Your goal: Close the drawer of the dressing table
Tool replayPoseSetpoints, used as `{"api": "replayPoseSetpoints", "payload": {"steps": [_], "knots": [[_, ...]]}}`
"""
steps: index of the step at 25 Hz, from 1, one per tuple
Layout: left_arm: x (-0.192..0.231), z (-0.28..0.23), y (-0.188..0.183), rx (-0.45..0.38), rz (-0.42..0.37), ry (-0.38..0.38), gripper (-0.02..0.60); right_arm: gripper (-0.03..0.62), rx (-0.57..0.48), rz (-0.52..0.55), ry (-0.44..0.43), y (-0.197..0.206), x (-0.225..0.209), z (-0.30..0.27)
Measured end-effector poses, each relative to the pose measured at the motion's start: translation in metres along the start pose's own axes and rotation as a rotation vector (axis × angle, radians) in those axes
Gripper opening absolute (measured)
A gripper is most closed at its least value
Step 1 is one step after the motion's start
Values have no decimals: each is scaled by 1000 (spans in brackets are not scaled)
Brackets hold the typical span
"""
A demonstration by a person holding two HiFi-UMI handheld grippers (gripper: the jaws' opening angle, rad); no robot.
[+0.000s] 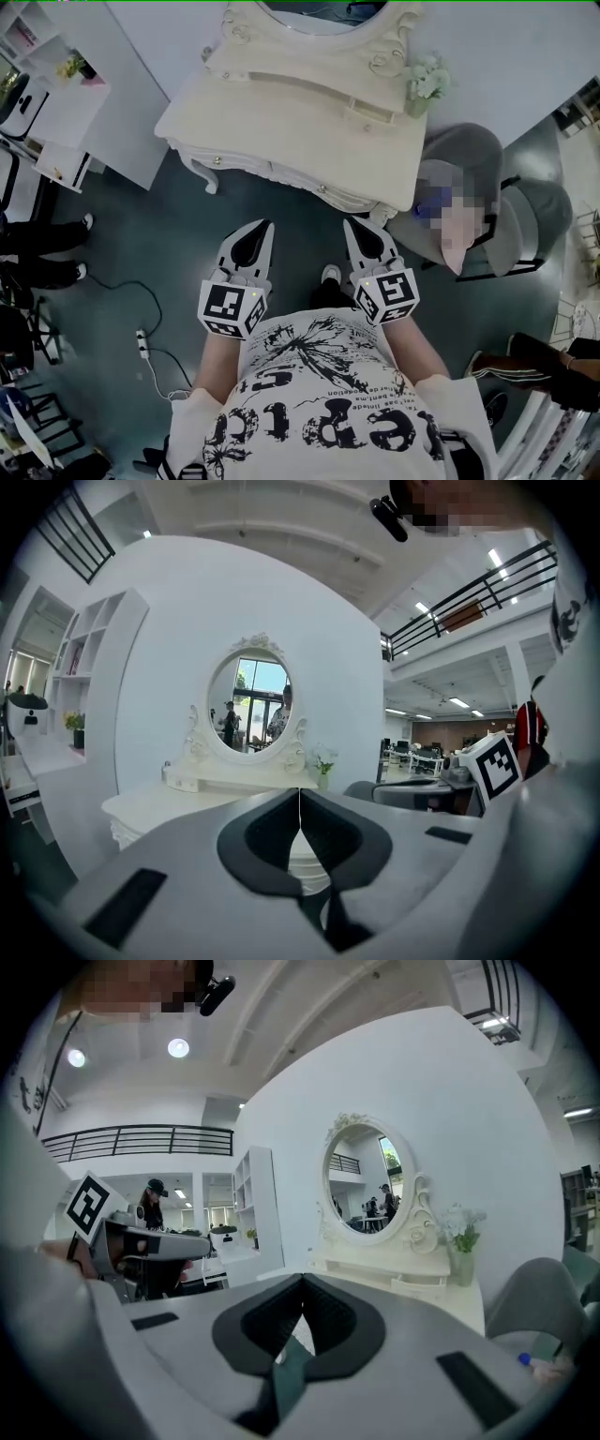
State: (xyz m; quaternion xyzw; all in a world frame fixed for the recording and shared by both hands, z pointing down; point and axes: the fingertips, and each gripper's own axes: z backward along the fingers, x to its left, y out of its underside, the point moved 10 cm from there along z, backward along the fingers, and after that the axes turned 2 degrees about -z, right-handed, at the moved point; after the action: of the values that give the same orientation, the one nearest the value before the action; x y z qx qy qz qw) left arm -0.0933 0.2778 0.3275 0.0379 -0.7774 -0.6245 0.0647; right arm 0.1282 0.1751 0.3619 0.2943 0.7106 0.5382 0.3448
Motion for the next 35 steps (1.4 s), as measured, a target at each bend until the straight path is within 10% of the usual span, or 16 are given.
{"api": "replayPoseSetpoints", "payload": {"steps": [17,35], "knots": [[12,-221,-31,46,12,19,20,17,24,38,57,-46,-192,-99],[113,-414,-70,50,-67,391,20,17,20,-85,449,-54,-259,-204]]}}
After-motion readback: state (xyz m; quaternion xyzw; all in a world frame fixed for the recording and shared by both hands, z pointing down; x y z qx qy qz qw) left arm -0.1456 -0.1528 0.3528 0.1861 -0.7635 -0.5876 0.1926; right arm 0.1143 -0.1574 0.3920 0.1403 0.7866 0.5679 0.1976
